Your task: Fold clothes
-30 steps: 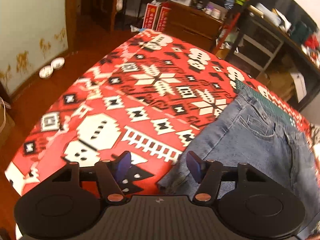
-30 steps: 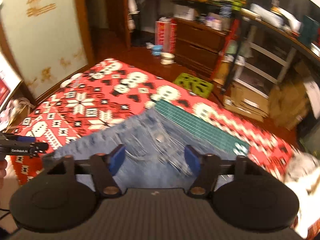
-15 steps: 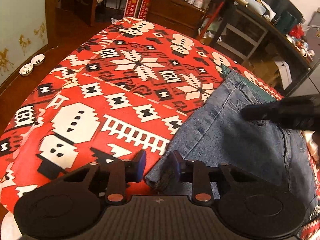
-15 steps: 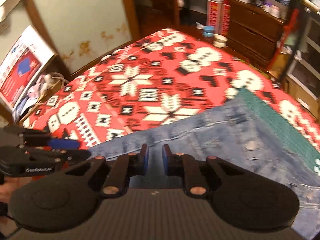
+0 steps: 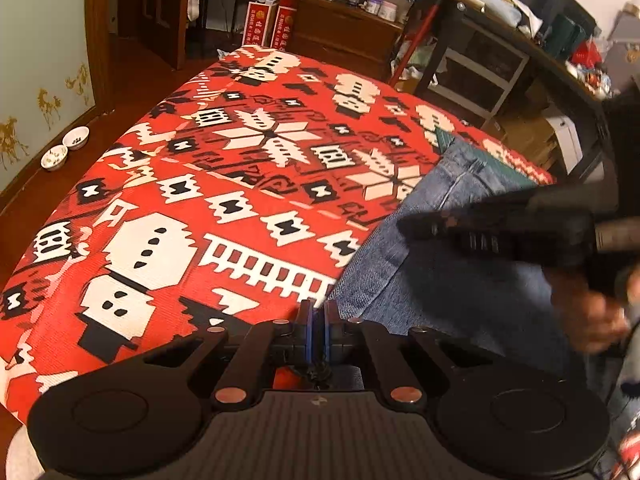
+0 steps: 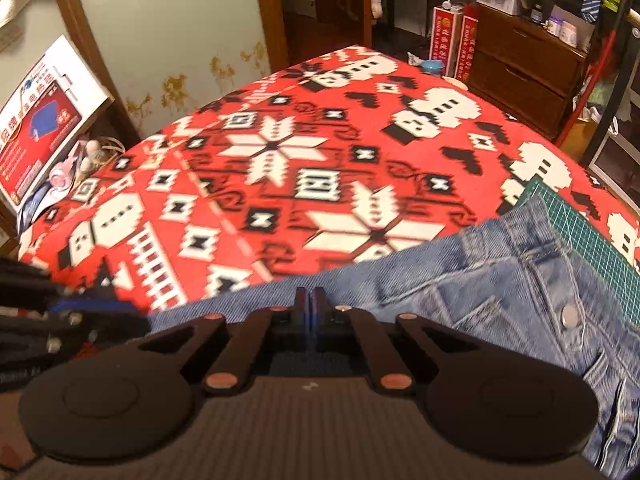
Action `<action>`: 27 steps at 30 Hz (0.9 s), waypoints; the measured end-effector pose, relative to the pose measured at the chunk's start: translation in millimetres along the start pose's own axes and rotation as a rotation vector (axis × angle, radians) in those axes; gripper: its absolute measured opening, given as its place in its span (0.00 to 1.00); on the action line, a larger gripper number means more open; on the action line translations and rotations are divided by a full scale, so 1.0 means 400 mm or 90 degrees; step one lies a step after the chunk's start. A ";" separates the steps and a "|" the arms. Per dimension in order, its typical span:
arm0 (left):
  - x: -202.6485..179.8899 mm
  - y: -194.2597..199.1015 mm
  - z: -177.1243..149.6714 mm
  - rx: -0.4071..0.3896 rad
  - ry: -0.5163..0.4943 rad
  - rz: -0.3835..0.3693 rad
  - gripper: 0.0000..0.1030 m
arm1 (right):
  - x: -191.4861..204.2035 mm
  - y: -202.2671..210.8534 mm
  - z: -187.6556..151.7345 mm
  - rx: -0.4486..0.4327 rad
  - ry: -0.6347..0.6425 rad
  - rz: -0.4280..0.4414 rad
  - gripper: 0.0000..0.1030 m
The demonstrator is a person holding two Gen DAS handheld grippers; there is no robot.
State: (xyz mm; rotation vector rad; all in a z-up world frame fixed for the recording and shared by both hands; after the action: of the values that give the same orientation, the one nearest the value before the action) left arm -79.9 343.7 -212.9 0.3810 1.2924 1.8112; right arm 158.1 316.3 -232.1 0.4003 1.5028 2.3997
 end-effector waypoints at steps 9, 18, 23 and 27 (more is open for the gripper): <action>0.022 -0.005 -0.001 0.005 0.023 -0.026 0.06 | -0.089 0.003 0.037 -0.015 -0.050 -0.036 0.03; 0.021 -0.005 -0.006 0.000 0.020 -0.027 0.06 | -0.125 0.011 0.026 -0.026 -0.051 -0.059 0.00; 0.025 -0.006 -0.004 0.000 0.024 -0.033 0.06 | -0.178 -0.014 0.055 -0.022 -0.087 -0.056 0.00; 0.035 -0.007 -0.006 0.000 0.033 -0.045 0.06 | -0.190 0.030 0.056 -0.052 -0.099 -0.055 0.02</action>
State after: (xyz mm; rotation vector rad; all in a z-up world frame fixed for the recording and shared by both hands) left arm -88.5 353.4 -219.5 0.2872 1.3251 1.7724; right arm 235.7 301.1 -218.3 0.4823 1.3238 2.2974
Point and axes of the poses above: each gripper's, at about its wrist camera, not at the fingertips, and y roughly against the way its jaws point, x to its left, z to its top, the point moved 1 cm from there along -y, roughly the way its jaws point, and after that the axes turned 11 degrees about x, right-handed, at the moved point
